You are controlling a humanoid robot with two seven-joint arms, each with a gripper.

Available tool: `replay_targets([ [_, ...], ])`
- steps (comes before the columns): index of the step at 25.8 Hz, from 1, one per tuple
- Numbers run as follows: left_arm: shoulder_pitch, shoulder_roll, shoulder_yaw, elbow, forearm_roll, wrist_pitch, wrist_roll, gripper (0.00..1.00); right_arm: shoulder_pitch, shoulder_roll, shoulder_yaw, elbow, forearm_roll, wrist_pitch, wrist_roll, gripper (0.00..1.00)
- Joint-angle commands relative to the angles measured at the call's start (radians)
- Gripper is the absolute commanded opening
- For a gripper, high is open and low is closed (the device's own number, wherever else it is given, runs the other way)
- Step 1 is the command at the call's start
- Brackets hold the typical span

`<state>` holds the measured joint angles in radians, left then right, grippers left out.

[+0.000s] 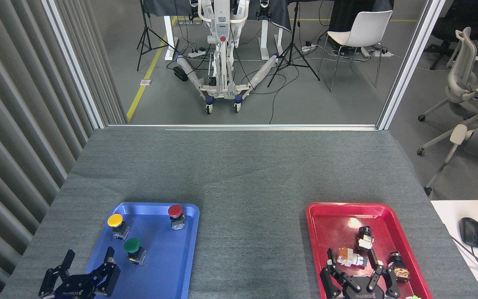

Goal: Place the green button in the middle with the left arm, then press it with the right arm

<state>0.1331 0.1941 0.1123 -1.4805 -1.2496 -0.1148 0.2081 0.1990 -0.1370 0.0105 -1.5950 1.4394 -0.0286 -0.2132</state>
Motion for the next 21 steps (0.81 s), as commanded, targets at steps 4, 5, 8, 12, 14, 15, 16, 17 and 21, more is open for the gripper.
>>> replay_targets([
  [4,0.0,-0.002,0.0,-0.001,0.001,0.001,0.002,1.0,0.02,-0.046,0.019,-0.028,-0.007,-0.031,0.002,1.0],
  [5,0.0,-0.002,0.0,-0.001,0.001,0.0,0.002,1.0,0.034,-0.039,0.005,-0.043,-0.005,-0.054,-0.001,1.0],
  [8,0.002,0.002,-0.003,-0.004,-0.001,-0.006,0.002,1.0,0.051,-0.018,-0.021,-0.074,-0.007,-0.057,0.002,1.0],
  [12,0.003,0.004,-0.003,-0.004,-0.001,-0.006,0.002,1.0,0.048,0.011,-0.017,-0.068,-0.007,0.024,0.026,1.0],
  [14,0.003,0.001,-0.002,-0.004,-0.001,-0.005,0.002,1.0,0.046,0.013,-0.007,-0.068,-0.007,0.024,0.028,1.0],
  [15,0.003,0.001,-0.002,-0.004,-0.001,-0.005,0.002,1.0,0.046,0.013,-0.007,-0.068,-0.004,0.029,0.028,1.0],
  [16,0.003,0.002,-0.003,-0.001,0.001,-0.006,-0.001,1.0,0.046,0.01,-0.006,-0.068,-0.004,0.027,0.028,1.0],
  [17,0.0,0.004,-0.003,0.002,0.002,-0.006,-0.006,1.0,0.048,0.005,-0.007,-0.069,-0.004,0.024,0.028,1.0],
  [21,0.0,0.001,-0.003,0.002,0.001,-0.006,-0.003,1.0,0.074,-0.024,-0.006,-0.077,-0.002,0.022,0.02,1.0],
])
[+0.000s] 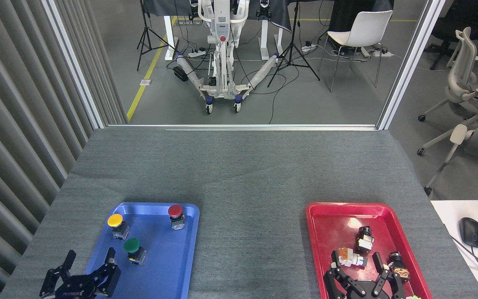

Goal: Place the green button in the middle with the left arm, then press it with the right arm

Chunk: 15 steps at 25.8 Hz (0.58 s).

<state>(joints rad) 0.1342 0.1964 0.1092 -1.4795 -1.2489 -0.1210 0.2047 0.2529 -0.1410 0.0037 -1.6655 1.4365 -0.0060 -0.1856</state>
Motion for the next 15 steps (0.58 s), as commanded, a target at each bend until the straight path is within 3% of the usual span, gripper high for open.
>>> replay_targets([
  [1,-0.001,-0.002,0.0,0.001,0.0,0.0,0.001,1.0,0.04,-0.023,0.001,-0.01,0.001,-0.002,-0.009,1.0],
  [11,-0.002,0.006,-0.002,0.002,-0.001,-0.043,-0.007,1.0,0.037,-0.02,0.001,-0.005,-0.005,0.014,-0.005,1.0],
  [15,-0.005,0.006,-0.002,0.004,-0.001,-0.051,-0.005,1.0,-0.017,-0.026,0.015,-0.005,-0.027,0.069,0.005,1.0],
])
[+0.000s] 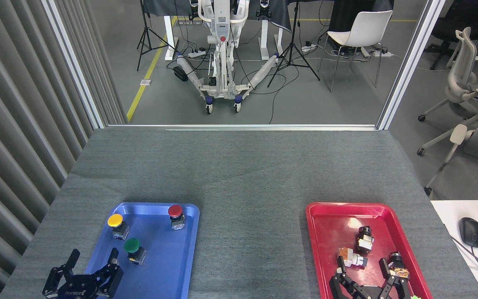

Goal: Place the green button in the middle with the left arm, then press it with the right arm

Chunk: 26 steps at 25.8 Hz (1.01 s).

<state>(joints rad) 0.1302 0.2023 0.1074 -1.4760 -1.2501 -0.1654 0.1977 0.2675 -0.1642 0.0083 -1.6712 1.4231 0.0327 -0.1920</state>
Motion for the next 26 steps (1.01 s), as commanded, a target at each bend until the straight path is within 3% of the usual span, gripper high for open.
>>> replay_targets([
  [1,-0.001,-0.001,0.0,0.0,0.0,-0.006,0.002,1.0,-0.051,-0.006,0.027,0.001,-0.013,0.03,0.011,1.0],
  [12,-0.003,0.002,-0.002,0.002,-0.014,-0.019,0.0,1.0,-0.056,-0.021,0.061,0.014,-0.01,-0.007,0.006,1.0],
  [19,0.005,0.003,-0.003,0.006,-0.014,-0.023,0.002,1.0,-0.044,-0.003,0.065,0.007,-0.007,0.118,0.008,1.0],
  [26,-0.07,0.005,-0.028,0.197,-0.02,-0.124,-0.001,0.99,-0.044,-0.009,0.064,0.016,-0.007,0.059,0.008,1.0],
])
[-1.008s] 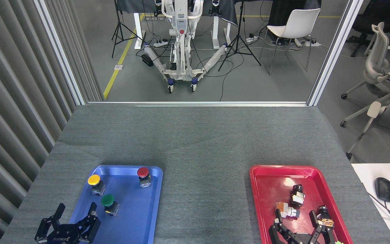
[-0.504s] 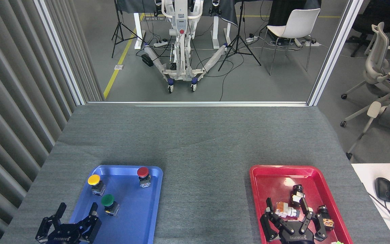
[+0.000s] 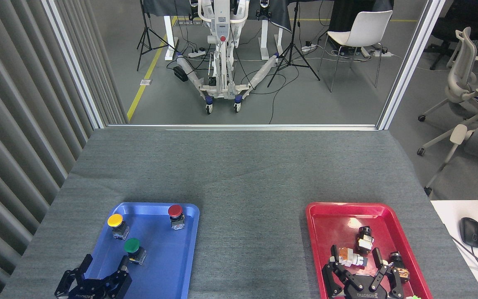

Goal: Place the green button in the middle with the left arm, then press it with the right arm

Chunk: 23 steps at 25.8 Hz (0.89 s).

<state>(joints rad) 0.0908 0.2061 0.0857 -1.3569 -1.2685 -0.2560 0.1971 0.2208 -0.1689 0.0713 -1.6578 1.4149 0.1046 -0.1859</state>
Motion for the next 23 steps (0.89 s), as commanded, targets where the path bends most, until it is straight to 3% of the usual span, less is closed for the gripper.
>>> replay_targets([
  [1,-0.039,-0.001,-0.008,0.097,-0.003,-0.037,-0.001,0.99,0.005,-0.004,0.002,0.004,0.003,-0.014,0.002,1.0],
  [8,-0.166,-0.008,-0.087,0.285,-0.023,-0.049,0.007,0.99,0.011,0.016,-0.03,0.007,0.009,-0.102,0.002,1.0],
  [19,-0.195,-0.011,-0.092,0.3,-0.037,0.004,0.044,0.96,0.015,0.012,-0.015,0.012,0.033,-0.114,0.002,1.0],
  [21,-0.197,-0.016,-0.093,0.3,-0.037,0.004,0.045,0.82,0.02,0.042,0.013,-0.004,0.042,-0.12,0.005,1.0],
  [23,-0.198,-0.014,-0.104,0.301,-0.037,0.004,0.05,0.54,0.022,0.072,0.016,-0.007,0.061,-0.108,0.025,1.0],
])
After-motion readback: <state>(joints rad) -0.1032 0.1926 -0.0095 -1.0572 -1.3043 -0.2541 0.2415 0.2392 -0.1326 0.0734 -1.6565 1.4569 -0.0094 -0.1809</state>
